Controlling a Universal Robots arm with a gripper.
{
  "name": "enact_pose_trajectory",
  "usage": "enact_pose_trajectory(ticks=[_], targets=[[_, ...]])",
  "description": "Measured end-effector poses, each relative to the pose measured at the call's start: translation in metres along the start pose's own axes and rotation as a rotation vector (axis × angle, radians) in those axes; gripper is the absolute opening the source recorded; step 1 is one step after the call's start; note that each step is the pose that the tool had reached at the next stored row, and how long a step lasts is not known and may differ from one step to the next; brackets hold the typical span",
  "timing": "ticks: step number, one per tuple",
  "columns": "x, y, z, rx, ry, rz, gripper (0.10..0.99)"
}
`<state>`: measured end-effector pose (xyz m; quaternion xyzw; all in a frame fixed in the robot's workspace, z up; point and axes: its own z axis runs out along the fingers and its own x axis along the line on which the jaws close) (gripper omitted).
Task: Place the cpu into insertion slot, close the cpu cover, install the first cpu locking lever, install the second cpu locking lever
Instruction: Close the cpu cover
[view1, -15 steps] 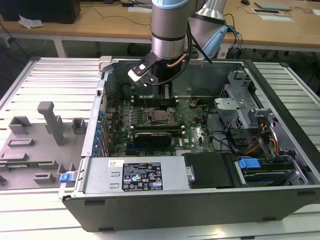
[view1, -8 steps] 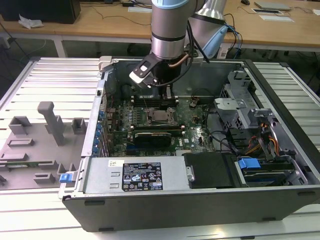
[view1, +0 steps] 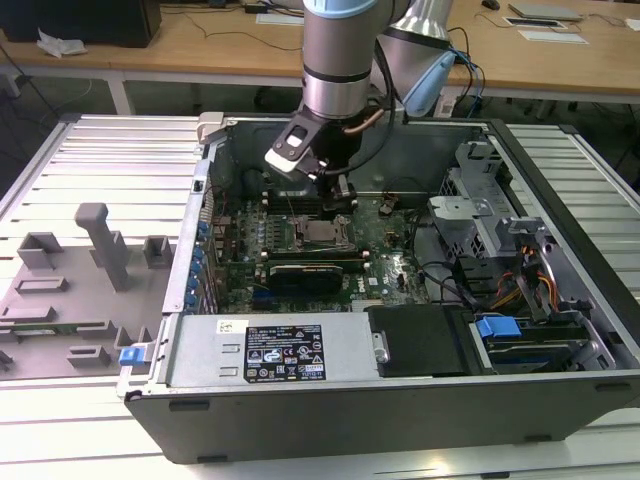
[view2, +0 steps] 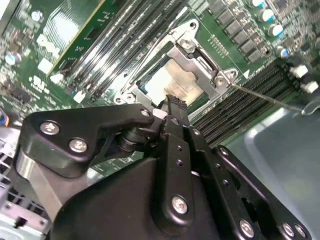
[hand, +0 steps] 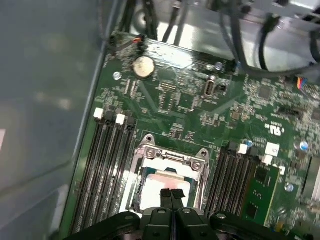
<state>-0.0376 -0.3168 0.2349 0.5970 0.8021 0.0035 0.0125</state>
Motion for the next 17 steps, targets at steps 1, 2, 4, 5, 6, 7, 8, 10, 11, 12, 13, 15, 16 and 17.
enact_pose_trajectory(ticks=[1, 2, 4, 5, 6, 7, 8, 10, 11, 12, 13, 15, 16, 17], targets=[[0.0000, 0.0000, 0.0000, 0.000, -0.0002, -0.018, 0.106], [0.0000, 0.0000, 0.0000, 0.000, -0.0004, -0.037, 0.106], [0.0000, 0.0000, 0.0000, 0.000, -0.0010, -0.076, 0.106], [0.0000, 0.0000, 0.0000, -0.001, -0.0013, -0.096, 0.106], [0.0000, 0.0000, 0.0000, -0.001, -0.0017, -0.123, 0.106], [0.0000, 0.0000, 0.0000, -0.001, -0.0020, -0.149, 0.106], [0.0000, 0.0000, 0.0000, -0.001, -0.0023, -0.166, 0.106], [0.0000, 0.0000, 0.0000, -0.001, -0.0030, -0.212, 0.106], [0.0000, 0.0000, 0.0000, -0.001, -0.0034, -0.244, 0.106], [0.0000, 0.0000, 0.0000, -0.001, -0.0039, -0.270, 0.106], [0.0000, 0.0000, 0.0000, -0.002, -0.0043, -0.295, 0.106], [0.0000, 0.0000, 0.0000, -0.002, -0.0051, -0.351, 0.106], [0.0000, 0.0000, 0.0000, -0.002, -0.0056, -0.386, 0.106], [0.0000, 0.0000, 0.0000, -0.002, -0.0060, -0.418, 0.106]])
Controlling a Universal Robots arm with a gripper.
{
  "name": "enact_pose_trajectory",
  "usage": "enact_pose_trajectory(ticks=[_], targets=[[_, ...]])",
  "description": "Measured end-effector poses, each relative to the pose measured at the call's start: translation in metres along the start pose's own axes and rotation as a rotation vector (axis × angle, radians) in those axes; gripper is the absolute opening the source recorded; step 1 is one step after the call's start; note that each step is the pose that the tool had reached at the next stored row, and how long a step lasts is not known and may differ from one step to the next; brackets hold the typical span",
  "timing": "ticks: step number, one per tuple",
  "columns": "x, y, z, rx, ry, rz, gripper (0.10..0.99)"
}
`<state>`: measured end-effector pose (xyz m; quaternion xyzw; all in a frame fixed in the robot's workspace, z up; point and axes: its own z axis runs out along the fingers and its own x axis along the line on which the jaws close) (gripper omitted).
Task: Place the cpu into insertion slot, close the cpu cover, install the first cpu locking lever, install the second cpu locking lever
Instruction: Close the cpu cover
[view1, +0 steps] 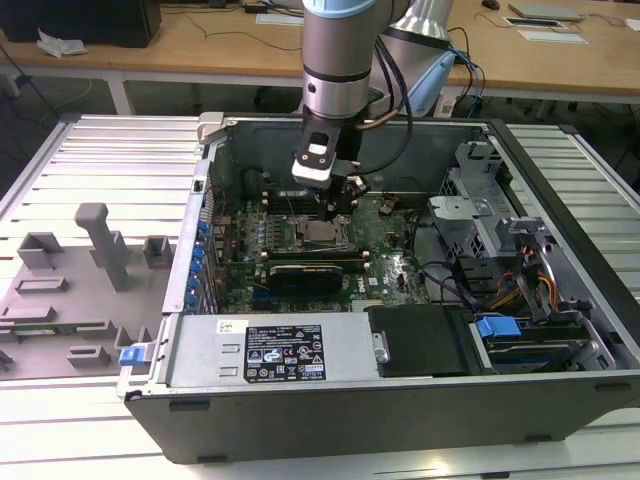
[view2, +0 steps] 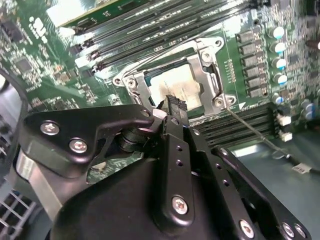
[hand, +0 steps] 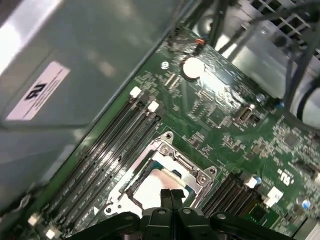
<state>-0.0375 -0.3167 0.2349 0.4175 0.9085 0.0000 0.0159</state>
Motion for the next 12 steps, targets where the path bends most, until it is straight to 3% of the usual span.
enact_pose_trajectory(ticks=[12], targets=[[0.0000, 0.0000, 0.0000, -0.003, -0.0023, -0.268, 0.106]])
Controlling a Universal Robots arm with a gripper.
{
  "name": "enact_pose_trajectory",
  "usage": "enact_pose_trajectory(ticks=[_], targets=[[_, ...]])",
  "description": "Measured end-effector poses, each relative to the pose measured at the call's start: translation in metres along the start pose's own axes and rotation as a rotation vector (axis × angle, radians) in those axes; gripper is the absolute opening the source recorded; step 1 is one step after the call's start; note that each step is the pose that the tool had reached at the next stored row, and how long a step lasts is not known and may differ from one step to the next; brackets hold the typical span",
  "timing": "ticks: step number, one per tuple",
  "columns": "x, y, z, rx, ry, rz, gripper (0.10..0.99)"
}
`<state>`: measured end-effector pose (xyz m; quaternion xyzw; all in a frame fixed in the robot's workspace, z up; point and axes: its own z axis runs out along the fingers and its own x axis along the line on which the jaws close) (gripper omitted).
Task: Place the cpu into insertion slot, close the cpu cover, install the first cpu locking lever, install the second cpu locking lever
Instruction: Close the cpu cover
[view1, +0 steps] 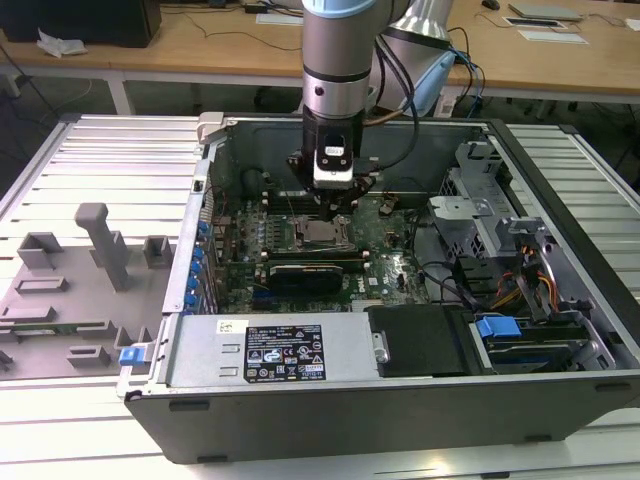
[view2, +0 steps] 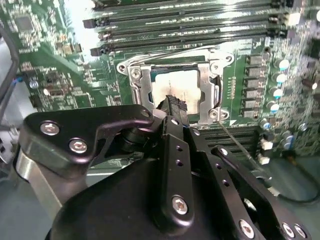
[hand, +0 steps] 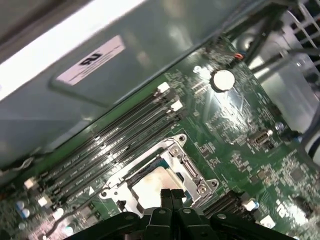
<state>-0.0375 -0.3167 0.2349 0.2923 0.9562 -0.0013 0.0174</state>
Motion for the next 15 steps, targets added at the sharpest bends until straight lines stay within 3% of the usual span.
enact_pose_trajectory(ticks=[15], targets=[[0.0000, 0.0000, 0.0003, -0.007, -0.0002, -0.363, 0.106]])
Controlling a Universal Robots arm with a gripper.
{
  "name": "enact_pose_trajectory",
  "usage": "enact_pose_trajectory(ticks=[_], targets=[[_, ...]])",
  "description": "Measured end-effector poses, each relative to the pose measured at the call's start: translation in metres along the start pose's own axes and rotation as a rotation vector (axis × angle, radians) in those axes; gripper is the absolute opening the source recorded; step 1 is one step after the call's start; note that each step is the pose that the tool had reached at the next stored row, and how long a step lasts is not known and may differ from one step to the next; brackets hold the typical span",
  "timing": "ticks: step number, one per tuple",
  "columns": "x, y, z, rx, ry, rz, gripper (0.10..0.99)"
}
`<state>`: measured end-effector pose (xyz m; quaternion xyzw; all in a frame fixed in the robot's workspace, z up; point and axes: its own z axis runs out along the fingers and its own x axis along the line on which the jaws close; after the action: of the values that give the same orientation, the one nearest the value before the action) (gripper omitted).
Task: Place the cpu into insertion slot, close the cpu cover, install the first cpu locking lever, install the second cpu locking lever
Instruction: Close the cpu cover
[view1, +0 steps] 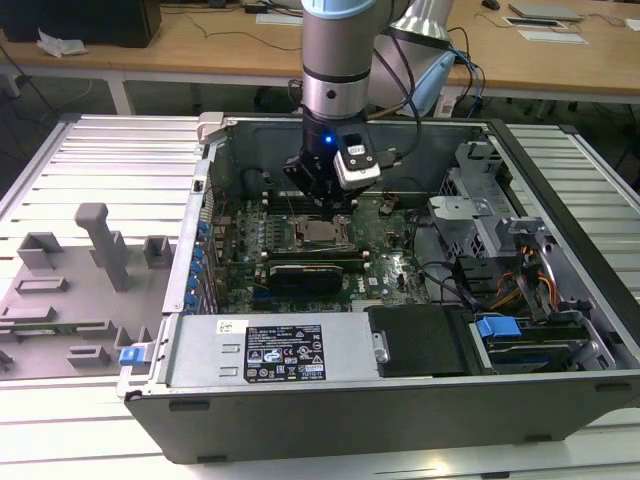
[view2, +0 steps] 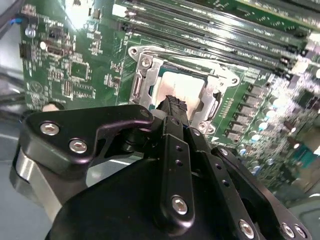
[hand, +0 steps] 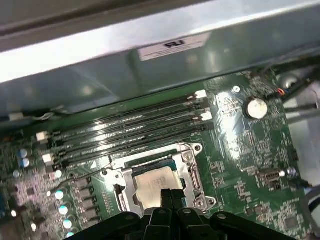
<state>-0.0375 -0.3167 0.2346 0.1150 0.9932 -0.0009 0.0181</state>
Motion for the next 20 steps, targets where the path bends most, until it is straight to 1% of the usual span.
enact_pose_trajectory(ticks=[1, 5, 6, 8, 10, 11, 12, 13, 15, 16, 19, 20], targets=[[0.0000, 0.0000, 0.0000, 0.000, -0.0001, -0.030, 0.106], [0.0000, 0.0000, 0.0002, -0.001, -0.0005, -0.114, 0.106], [0.0000, 0.0000, 0.0002, -0.002, -0.0006, -0.148, 0.106], [0.0000, 0.0000, 0.0003, -0.002, -0.0007, -0.185, 0.106], [0.0000, 0.0000, 0.0005, 0.001, -0.0001, -0.218, 0.106], [0.0000, 0.0000, 0.0006, 0.007, 0.0013, -0.235, 0.106], [0.0001, -0.0001, 0.0008, 0.013, 0.0037, -0.250, 0.106], [0.0004, -0.0009, 0.0013, 0.014, 0.0062, -0.261, 0.106], [0.0026, -0.0026, 0.0042, 0.013, 0.0064, -0.278, 0.106], [0.0036, -0.0031, 0.0048, 0.013, 0.0065, -0.284, 0.106], [0.0069, -0.0039, 0.0070, 0.007, 0.0065, -0.319, 0.106], [0.0070, -0.0039, 0.0070, 0.007, 0.0065, -0.324, 0.106]])
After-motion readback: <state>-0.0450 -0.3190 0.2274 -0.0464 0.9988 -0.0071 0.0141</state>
